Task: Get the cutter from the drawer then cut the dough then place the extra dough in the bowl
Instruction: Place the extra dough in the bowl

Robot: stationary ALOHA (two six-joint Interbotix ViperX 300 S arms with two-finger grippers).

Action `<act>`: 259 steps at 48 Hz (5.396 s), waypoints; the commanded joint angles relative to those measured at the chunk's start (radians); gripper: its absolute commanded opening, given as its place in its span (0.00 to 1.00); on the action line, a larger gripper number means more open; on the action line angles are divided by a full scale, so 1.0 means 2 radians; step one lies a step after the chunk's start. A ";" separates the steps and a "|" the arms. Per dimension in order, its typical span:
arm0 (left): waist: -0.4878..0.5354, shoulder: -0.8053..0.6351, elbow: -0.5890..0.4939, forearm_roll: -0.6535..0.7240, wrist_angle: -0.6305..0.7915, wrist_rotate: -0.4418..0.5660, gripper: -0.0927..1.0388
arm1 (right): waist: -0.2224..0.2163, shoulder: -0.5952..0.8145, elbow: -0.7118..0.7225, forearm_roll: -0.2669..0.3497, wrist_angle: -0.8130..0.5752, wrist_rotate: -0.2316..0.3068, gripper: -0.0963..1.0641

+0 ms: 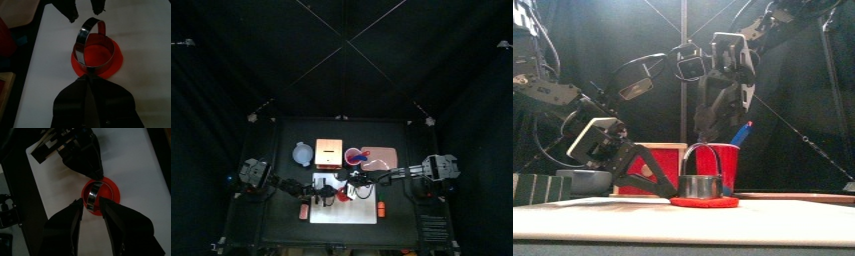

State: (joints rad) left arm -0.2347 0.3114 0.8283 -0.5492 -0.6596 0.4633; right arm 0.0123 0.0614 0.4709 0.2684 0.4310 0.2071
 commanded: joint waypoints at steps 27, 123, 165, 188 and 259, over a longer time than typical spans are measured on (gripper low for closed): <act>0.005 -0.001 -0.008 -0.001 0.007 -0.002 0.58 | 0.003 0.026 -0.048 0.000 0.046 0.001 0.69; 0.005 -0.041 -0.009 0.008 0.018 0.001 0.58 | 0.006 -0.171 0.199 0.125 -0.169 -0.005 0.41; 0.005 -0.073 -0.010 0.031 0.018 0.005 0.58 | 0.094 -0.114 0.240 0.224 -0.392 0.044 0.41; 0.006 -0.074 -0.010 0.031 0.018 0.015 0.58 | 0.089 -0.089 0.274 0.031 -0.499 0.308 0.41; 0.011 -0.066 -0.017 0.029 0.035 0.016 0.57 | -0.005 -0.206 0.242 -0.160 -0.219 0.344 0.74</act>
State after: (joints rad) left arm -0.2240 0.1887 0.8191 -0.4909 -0.5860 0.4939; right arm -0.0015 -0.3267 1.0032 -0.0092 -0.0813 0.8958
